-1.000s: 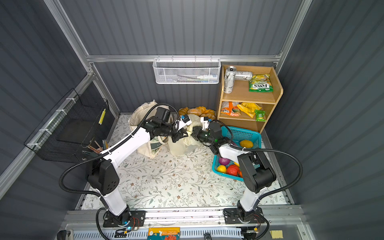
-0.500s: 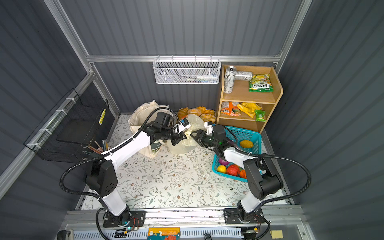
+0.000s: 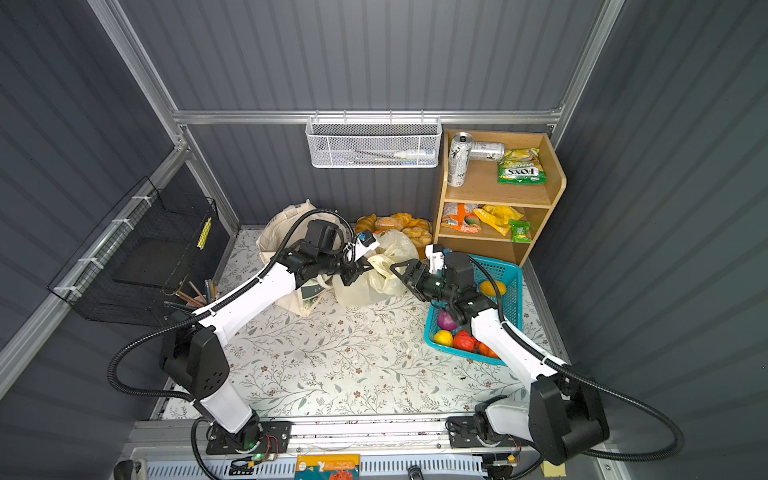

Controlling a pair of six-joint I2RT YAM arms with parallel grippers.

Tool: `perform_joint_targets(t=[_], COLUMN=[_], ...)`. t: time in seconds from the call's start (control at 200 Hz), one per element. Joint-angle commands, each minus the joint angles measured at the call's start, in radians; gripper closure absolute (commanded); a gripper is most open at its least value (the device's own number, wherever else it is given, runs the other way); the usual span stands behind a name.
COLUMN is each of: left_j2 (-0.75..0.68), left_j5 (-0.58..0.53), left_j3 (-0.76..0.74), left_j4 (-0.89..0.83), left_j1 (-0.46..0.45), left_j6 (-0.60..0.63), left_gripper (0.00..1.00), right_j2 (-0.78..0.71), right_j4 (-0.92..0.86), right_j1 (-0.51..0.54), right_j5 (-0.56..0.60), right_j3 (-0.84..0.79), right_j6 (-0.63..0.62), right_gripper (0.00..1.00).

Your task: Place the mixed food into the grocery bags and tie them

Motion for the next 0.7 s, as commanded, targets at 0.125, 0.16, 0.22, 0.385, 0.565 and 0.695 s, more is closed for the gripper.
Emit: perform_joint_targets(t=[0.125, 0.16, 0.22, 0.385, 0.565, 0.695], left_j2=[-0.009, -0.005, -0.002, -0.002, -0.001, -0.005], left_j5=[0.024, 0.024, 0.024, 0.025, 0.025, 0.047], left_j3=[0.047, 0.049, 0.056, 0.059, 0.065, 0.066], left_j4=[-0.04, -0.043, -0.047, -0.043, -0.038, -0.038], left_j1=[-0.006, -0.006, -0.006, -0.006, -0.006, -0.006], left_j6=[0.021, 0.023, 0.025, 0.027, 0.027, 0.027], left_gripper=[1.0, 1.0, 1.0, 1.0, 1.0, 1.0], right_j2=[0.108, 0.122, 0.144, 0.172, 0.196, 0.224], right_j4=[-0.029, -0.048, -0.056, -0.069, -0.055, -0.024], right_j1=[0.009, 0.012, 0.018, 0.044, 0.076, 0.087], right_j5=[-0.023, -0.024, -0.029, -0.013, 0.008, 0.03], right_j3=[0.167, 0.196, 0.224, 0.231, 0.205, 0.2], right_j6=[0.109, 0.11, 0.111, 0.111, 0.113, 0.114], right_gripper=[0.13, 0.13, 0.13, 0.13, 0.14, 0.13])
